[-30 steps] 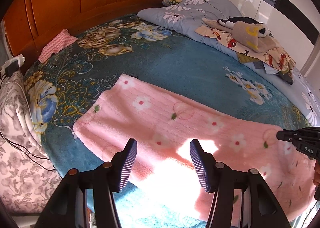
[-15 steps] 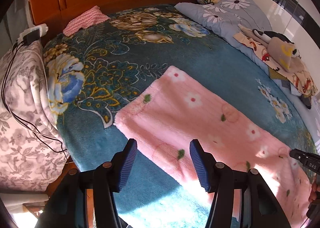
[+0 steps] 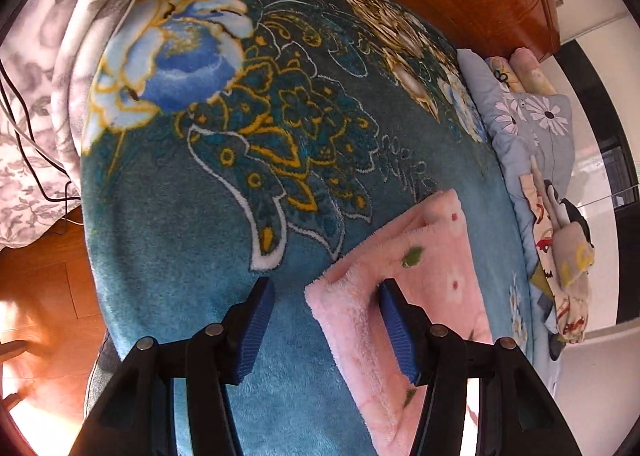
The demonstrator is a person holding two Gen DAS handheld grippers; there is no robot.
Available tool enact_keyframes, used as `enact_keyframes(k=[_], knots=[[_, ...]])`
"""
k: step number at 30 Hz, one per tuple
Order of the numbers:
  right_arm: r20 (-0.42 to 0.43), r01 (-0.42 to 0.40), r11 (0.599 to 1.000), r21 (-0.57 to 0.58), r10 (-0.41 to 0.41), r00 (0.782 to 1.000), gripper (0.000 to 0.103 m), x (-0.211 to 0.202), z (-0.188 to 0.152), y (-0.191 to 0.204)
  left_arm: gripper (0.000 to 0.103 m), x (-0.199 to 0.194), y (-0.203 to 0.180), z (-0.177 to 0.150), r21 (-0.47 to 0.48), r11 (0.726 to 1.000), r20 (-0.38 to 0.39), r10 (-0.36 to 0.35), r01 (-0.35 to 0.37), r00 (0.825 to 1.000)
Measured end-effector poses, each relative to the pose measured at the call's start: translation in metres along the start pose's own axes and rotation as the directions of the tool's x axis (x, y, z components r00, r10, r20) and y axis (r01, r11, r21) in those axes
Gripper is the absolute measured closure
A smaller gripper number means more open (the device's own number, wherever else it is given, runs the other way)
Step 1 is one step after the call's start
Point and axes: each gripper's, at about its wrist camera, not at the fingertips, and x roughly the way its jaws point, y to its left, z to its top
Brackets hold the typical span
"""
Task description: Fold clothes
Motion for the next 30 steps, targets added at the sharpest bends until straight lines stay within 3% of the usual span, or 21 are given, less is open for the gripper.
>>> enact_keyframes(k=[2,5,7,10,13,16,18,21,23,25,28,29,30], knots=[[-0.001,-0.022,0.998,0.054,0.022,1.000,0.070,-0.006,-0.010,-0.007,0.046,0.001,-0.009,0.000,0.036,0.999,0.000,-0.006,0.006,1.000],[-0.007,-0.038,0.995,0.092,0.039,0.999,0.070,-0.010,-0.023,-0.009,0.059,0.009,-0.025,0.002,0.105,0.994,-0.017,0.015,-0.013,1.000],[-0.005,-0.043,0.994,0.095,0.044,0.999,0.070,-0.011,-0.030,-0.009,0.084,0.015,-0.033,0.004,0.139,0.989,-0.017,0.053,-0.050,0.998],[0.006,-0.052,0.993,0.107,0.052,0.999,0.070,-0.016,-0.037,-0.011,0.089,0.011,-0.037,0.010,0.124,0.989,-0.004,0.084,-0.083,0.996],[0.035,-0.060,0.989,0.136,0.056,0.998,0.070,-0.028,-0.044,-0.023,0.091,-0.008,-0.051,0.020,0.147,0.981,0.059,0.119,-0.126,0.991],[0.076,-0.066,0.982,0.179,0.053,0.996,0.070,-0.044,-0.053,-0.044,0.091,-0.028,-0.080,0.024,0.214,0.964,0.099,0.141,-0.160,0.985],[0.103,-0.079,0.972,0.221,0.057,0.993,0.070,-0.055,-0.061,-0.063,0.091,-0.048,-0.112,0.015,0.309,0.936,0.139,0.129,-0.167,0.982],[0.141,-0.096,0.952,0.291,0.057,0.988,0.070,-0.069,-0.077,-0.090,0.091,-0.085,-0.180,-0.024,0.498,0.863,0.167,0.001,-0.085,0.986],[0.168,-0.109,0.934,0.339,0.054,0.984,0.070,-0.077,-0.089,-0.108,0.091,-0.105,-0.228,-0.065,0.628,0.778,0.124,-0.118,0.015,0.985],[0.191,-0.119,0.915,0.386,0.047,0.981,0.070,-0.085,-0.099,-0.126,0.091,-0.110,-0.271,-0.117,0.729,0.675,0.035,-0.195,0.108,0.980],[0.227,-0.133,0.884,0.448,0.031,0.973,0.070,-0.097,-0.113,-0.149,0.091,-0.097,-0.315,-0.202,0.820,0.530,-0.109,-0.224,0.215,0.969],[0.241,-0.134,0.874,0.466,0.020,0.970,0.070,-0.102,-0.118,-0.155,0.091,-0.090,-0.323,-0.229,0.838,0.492,-0.146,-0.212,0.235,0.966],[0.256,-0.135,0.865,0.483,0.008,0.967,0.070,-0.107,-0.124,-0.161,0.091,-0.079,-0.328,-0.255,0.843,0.470,-0.188,-0.197,0.261,0.962]])
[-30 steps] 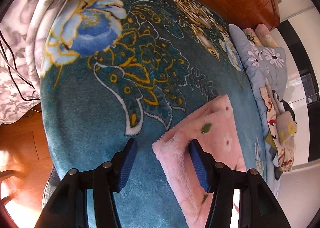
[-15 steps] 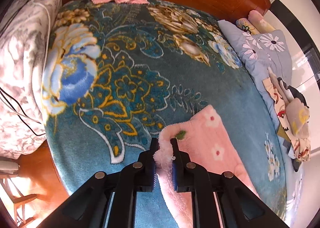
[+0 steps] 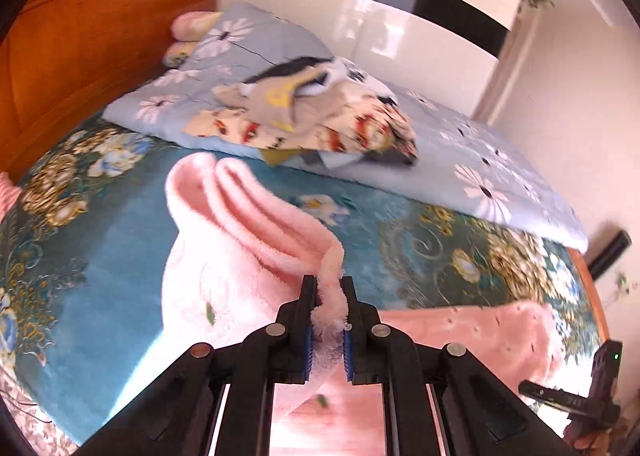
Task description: Fold clothes
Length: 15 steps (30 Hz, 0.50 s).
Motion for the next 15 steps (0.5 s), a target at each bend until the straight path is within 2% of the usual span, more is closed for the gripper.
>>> enact_keyframes(k=[3,4,6,8,10,12,13,15], knots=[[0.048,0.016,0.999,0.049,-0.018,0.999,0.070,-0.020,-0.004,-0.025,0.091,0.045,-0.052,-0.032,-0.006,0.997,-0.134,-0.073,0.073,0.988],[0.057,0.024,0.997,0.069,-0.028,0.998,0.070,-0.025,-0.006,-0.034,0.091,0.057,-0.067,-0.043,0.008,0.997,-0.172,-0.079,0.082,0.982],[0.067,0.040,0.993,0.113,-0.048,0.997,0.070,-0.033,-0.011,-0.052,0.091,0.073,-0.099,-0.069,0.091,0.993,-0.240,-0.049,0.072,0.970],[0.076,0.054,0.986,0.155,-0.066,0.995,0.070,-0.042,-0.015,-0.069,0.091,0.080,-0.120,-0.089,0.158,0.985,-0.282,-0.024,0.071,0.959],[0.090,0.068,0.982,0.179,-0.085,0.992,0.070,-0.049,-0.018,-0.082,0.091,0.078,-0.130,-0.105,0.183,0.980,-0.307,-0.023,0.082,0.951],[0.106,0.083,0.976,0.201,-0.106,0.989,0.070,-0.056,-0.020,-0.094,0.091,0.079,-0.137,-0.112,0.215,0.972,-0.312,-0.020,0.091,0.950],[0.116,0.085,0.972,0.220,-0.113,0.987,0.070,-0.059,-0.020,-0.100,0.087,0.083,-0.141,-0.114,0.235,0.967,-0.330,-0.016,0.099,0.944],[0.142,0.069,0.960,0.272,-0.111,0.984,0.070,-0.064,-0.020,-0.113,0.086,0.097,-0.143,-0.121,0.247,0.962,-0.411,-0.005,0.117,0.912]])
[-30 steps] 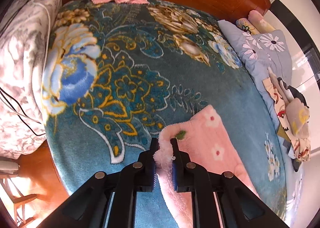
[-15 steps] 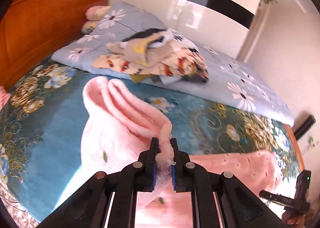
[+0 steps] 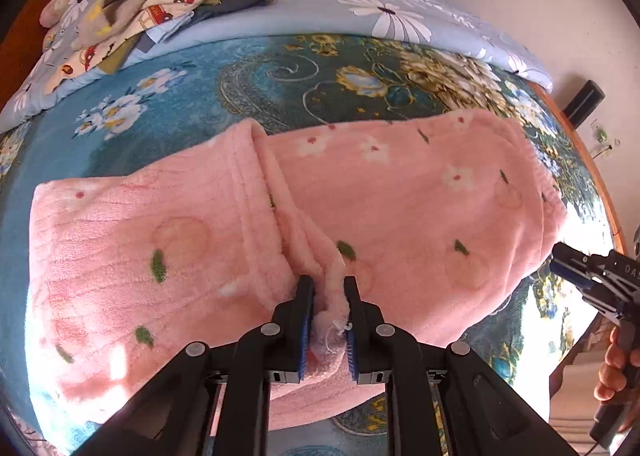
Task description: Fold clothes
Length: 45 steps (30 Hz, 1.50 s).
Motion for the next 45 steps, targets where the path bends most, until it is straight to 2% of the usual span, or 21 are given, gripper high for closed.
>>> enact_keyframes(k=[2,3,4,7,10,12,15,17,19,20,21,23,24,26,28,30,33,35,38,42,45], knots=[[0.037,-0.015,0.998,0.063,0.013,0.999,0.065,-0.004,0.004,-0.013,0.084,0.001,-0.001,-0.003,-0.017,1.000,-0.017,-0.024,0.024,1.000],[0.058,-0.020,0.995,0.095,0.014,0.998,0.050,-0.007,0.006,-0.019,0.080,-0.004,-0.002,-0.005,-0.021,0.999,-0.008,-0.051,0.050,0.999],[0.080,-0.028,0.992,0.122,0.019,0.997,0.041,-0.009,0.008,-0.024,0.076,-0.011,-0.004,-0.005,-0.019,0.996,-0.002,-0.089,0.089,0.996],[0.138,-0.053,0.982,0.179,0.029,0.990,0.040,-0.013,0.020,-0.038,0.066,-0.038,-0.004,-0.004,-0.009,0.985,0.050,-0.173,0.174,0.984],[0.178,-0.072,0.966,0.250,0.027,0.984,0.039,-0.011,0.035,-0.056,0.059,-0.057,0.015,-0.001,-0.067,0.989,0.143,-0.123,0.134,0.982],[0.198,-0.076,0.953,0.293,0.017,0.980,0.039,-0.006,0.046,-0.066,0.059,-0.059,0.040,0.000,-0.163,0.982,0.167,-0.070,0.098,0.984],[0.205,-0.062,0.937,0.343,-0.010,0.979,0.039,0.004,0.060,-0.080,0.059,-0.043,0.084,-0.007,-0.347,0.938,0.105,0.032,0.006,0.994],[0.200,-0.063,0.924,0.376,-0.015,0.980,0.039,0.011,0.064,-0.086,0.059,-0.028,0.104,-0.016,-0.427,0.904,0.056,0.019,0.007,0.998],[0.198,-0.070,0.911,0.407,-0.013,0.980,0.038,0.016,0.067,-0.090,0.059,-0.013,0.105,-0.026,-0.429,0.903,0.011,0.013,-0.007,1.000],[0.201,-0.075,0.906,0.418,-0.012,0.980,0.037,0.017,0.067,-0.089,0.059,-0.007,0.098,-0.028,-0.395,0.918,-0.002,0.030,-0.029,1.000],[0.203,-0.084,0.900,0.427,-0.005,0.979,0.038,0.017,0.068,-0.089,0.057,-0.003,0.090,-0.030,-0.352,0.935,-0.013,0.052,-0.053,0.999],[0.202,-0.110,0.890,0.443,0.021,0.979,0.053,0.018,0.071,-0.086,0.054,0.008,0.073,-0.032,-0.229,0.966,-0.041,0.115,-0.121,0.993],[0.196,-0.118,0.885,0.450,0.031,0.980,0.065,0.019,0.073,-0.084,0.054,0.009,0.067,-0.032,-0.189,0.972,-0.044,0.135,-0.141,0.990],[0.196,-0.111,0.889,0.445,0.025,0.980,0.077,0.017,0.075,-0.073,0.054,0.007,0.065,-0.033,-0.168,0.975,-0.036,0.139,-0.143,0.990],[0.206,-0.115,0.909,0.401,0.033,0.978,0.081,0.010,0.078,-0.053,0.054,-0.003,0.078,-0.032,-0.241,0.968,-0.023,0.069,-0.072,0.997],[0.221,-0.135,0.941,0.311,0.067,0.973,0.082,0.000,0.079,-0.021,0.054,-0.015,0.095,-0.031,-0.321,0.947,0.007,0.014,-0.011,1.000],[0.210,-0.164,0.979,0.124,0.135,0.968,0.082,-0.014,0.073,0.041,0.054,-0.035,0.123,-0.031,-0.413,0.911,0.060,0.015,0.012,0.998],[0.183,-0.206,0.979,0.003,0.202,0.962,0.082,-0.016,0.061,0.087,0.054,-0.051,0.142,-0.034,-0.469,0.883,0.103,0.021,0.030,0.994],[0.112,-0.303,0.939,-0.160,0.322,0.940,0.082,-0.012,0.036,0.161,0.054,-0.078,0.172,-0.041,-0.545,0.835,0.185,0.041,0.068,0.982],[-0.045,-0.454,0.829,-0.325,0.466,0.883,0.082,0.006,-0.011,0.259,0.054,-0.117,0.217,-0.064,-0.640,0.762,0.278,0.109,0.099,0.954],[-0.199,-0.495,0.760,-0.421,0.455,0.868,0.082,0.043,-0.063,0.322,0.054,-0.138,0.250,-0.090,-0.709,0.694,0.319,0.155,0.126,0.935]])
